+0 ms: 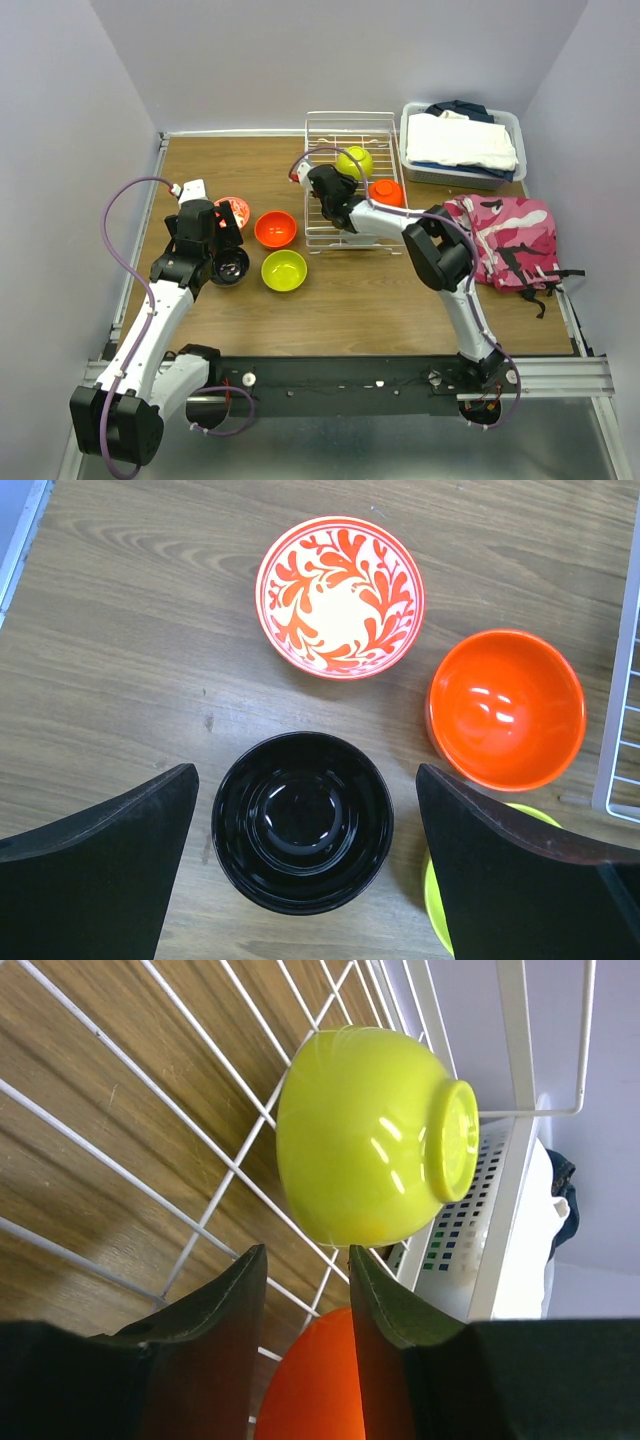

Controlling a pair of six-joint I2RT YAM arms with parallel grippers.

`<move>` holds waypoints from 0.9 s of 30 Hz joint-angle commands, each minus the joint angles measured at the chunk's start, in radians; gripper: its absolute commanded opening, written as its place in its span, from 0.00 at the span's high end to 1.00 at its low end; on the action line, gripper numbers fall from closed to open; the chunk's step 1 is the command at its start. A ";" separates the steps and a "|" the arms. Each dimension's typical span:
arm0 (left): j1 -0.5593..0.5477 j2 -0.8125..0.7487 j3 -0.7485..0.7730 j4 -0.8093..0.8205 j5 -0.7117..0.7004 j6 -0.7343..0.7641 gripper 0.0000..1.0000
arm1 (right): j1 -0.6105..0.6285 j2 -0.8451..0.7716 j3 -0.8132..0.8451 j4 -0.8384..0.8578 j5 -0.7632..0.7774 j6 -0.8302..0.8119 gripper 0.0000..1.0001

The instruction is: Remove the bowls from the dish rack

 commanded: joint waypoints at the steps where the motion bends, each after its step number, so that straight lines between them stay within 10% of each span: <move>1: -0.002 -0.012 -0.009 0.018 0.007 0.011 0.01 | 0.010 -0.072 0.005 -0.055 -0.023 0.045 0.54; 27: -0.003 -0.009 -0.011 0.018 0.024 0.010 0.01 | -0.080 0.063 0.384 -0.250 -0.139 0.434 0.10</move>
